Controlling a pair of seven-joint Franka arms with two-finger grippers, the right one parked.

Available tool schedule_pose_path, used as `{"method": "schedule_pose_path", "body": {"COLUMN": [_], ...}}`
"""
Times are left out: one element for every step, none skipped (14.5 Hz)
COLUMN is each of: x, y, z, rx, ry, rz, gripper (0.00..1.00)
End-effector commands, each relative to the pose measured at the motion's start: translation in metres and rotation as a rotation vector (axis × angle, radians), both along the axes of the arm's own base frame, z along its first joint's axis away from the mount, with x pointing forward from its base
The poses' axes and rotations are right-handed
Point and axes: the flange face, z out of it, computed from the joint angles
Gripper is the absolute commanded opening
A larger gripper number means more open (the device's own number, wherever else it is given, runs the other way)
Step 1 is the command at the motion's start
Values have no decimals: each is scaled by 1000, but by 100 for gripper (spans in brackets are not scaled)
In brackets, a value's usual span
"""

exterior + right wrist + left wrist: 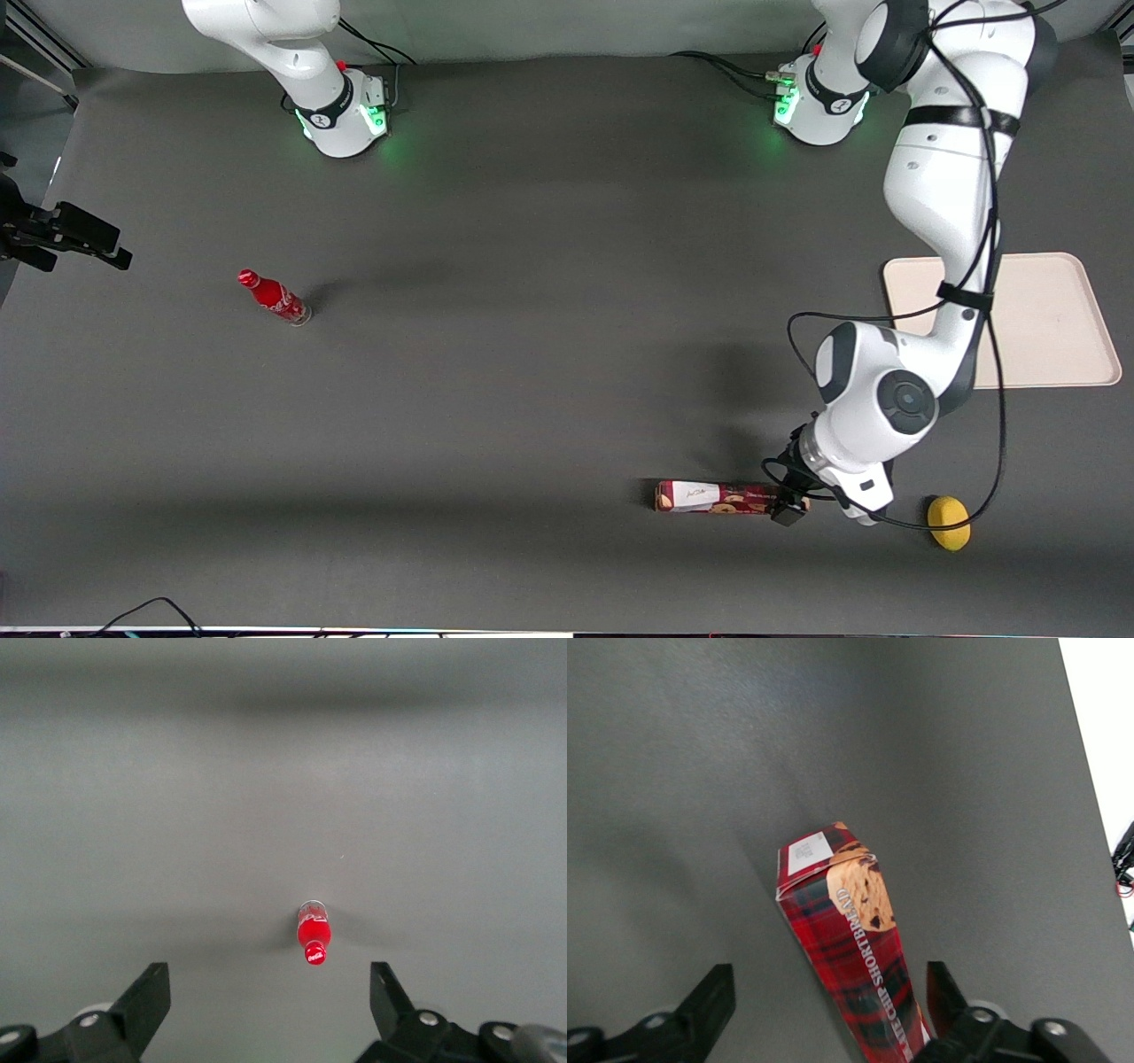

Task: Place red cookie box on tray
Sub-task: 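Lower the open left gripper over the box and close on it, then lift the cookie box with the left gripper and carry it toward the tray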

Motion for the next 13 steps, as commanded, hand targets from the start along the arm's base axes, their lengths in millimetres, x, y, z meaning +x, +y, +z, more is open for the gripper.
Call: {"method": "schedule_pose_path", "body": {"x": [-2,-2,-2,-2,-2,-2,-2,-1,-3,-2,-1,-3,-8], "y": [-8,-8,-7,-7,-7,-6,-5,0,5,8,12,15,18], "z": [-5,-9,-11,-11,-11,-11,-8,4,17,37,60,79,103], "rx": [12,12,26,31,31,33,39,47,73,85,97,116,131], "ry": [-16,-18,-20,-22,-22,-17,-12,0,45,78,109,150,186], "rz": [39,55,49,48,48,47,40,41,24,16,6,-21,-54], "gripper": [16,0,0,0,0,0,0,0,0,0,0,0,0]}}
